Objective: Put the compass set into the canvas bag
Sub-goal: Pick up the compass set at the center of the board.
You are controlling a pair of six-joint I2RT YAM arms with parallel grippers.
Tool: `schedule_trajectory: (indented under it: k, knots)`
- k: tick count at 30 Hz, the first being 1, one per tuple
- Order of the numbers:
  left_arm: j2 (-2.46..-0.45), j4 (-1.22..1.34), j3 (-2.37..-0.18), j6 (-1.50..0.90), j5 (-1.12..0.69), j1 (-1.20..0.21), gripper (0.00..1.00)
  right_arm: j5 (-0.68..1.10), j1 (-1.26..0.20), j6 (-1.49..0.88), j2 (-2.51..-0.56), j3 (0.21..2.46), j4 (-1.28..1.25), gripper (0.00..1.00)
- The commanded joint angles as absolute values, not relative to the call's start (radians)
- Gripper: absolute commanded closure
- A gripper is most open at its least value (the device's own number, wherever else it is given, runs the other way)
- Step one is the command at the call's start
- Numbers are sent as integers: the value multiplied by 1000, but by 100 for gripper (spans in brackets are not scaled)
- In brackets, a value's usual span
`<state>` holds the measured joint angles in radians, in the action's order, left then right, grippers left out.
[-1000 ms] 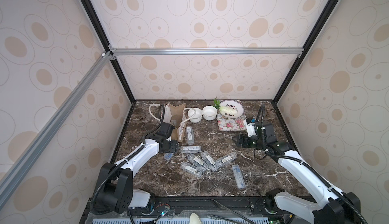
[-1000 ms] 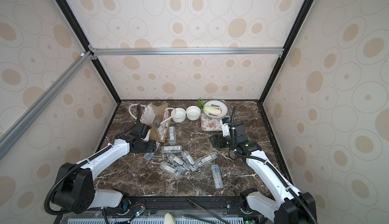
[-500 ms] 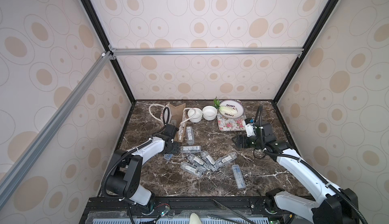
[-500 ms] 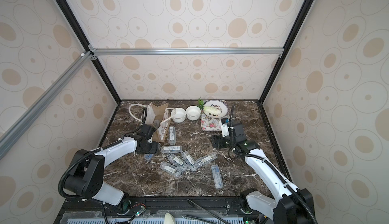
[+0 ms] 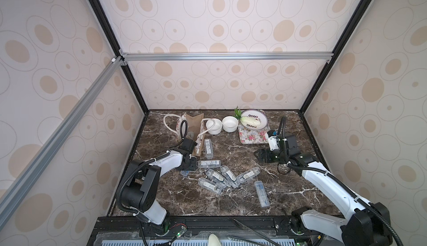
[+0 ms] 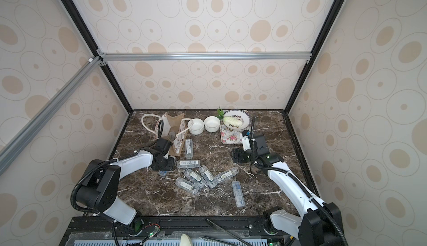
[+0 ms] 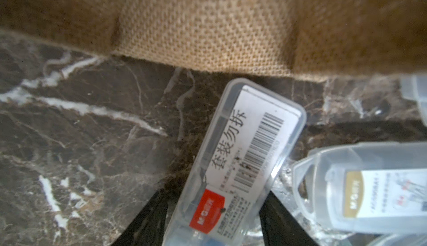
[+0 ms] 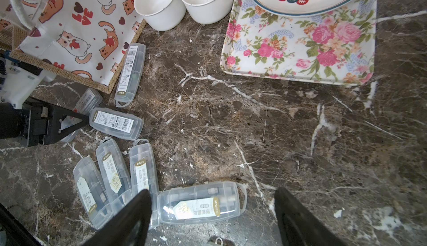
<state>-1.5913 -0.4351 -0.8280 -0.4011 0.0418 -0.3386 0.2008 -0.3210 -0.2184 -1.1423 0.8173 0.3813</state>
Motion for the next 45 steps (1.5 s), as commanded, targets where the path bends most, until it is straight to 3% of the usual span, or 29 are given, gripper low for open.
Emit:
schedule_trajectory:
  k: [1, 13, 31, 37, 45]
  knots:
    - [-1609, -478, -798, -400, 39, -344, 41, 188, -326, -209, -1146, 829, 396, 15]
    - [-1557, -489, -743, -437, -14, -348, 57, 195, -328, -222, -1132, 816, 394, 15]
    - [-1262, -644, -768, -578, 9, -426, 66, 205, -328, -216, -1112, 805, 380, 15]
    - [-1190, -766, -938, -540, 76, -427, 66, 204, -328, -217, -1113, 811, 380, 15]
    - [-1338, -942, -1393, -389, 170, -430, 67, 206, -328, -218, -1122, 831, 396, 15]
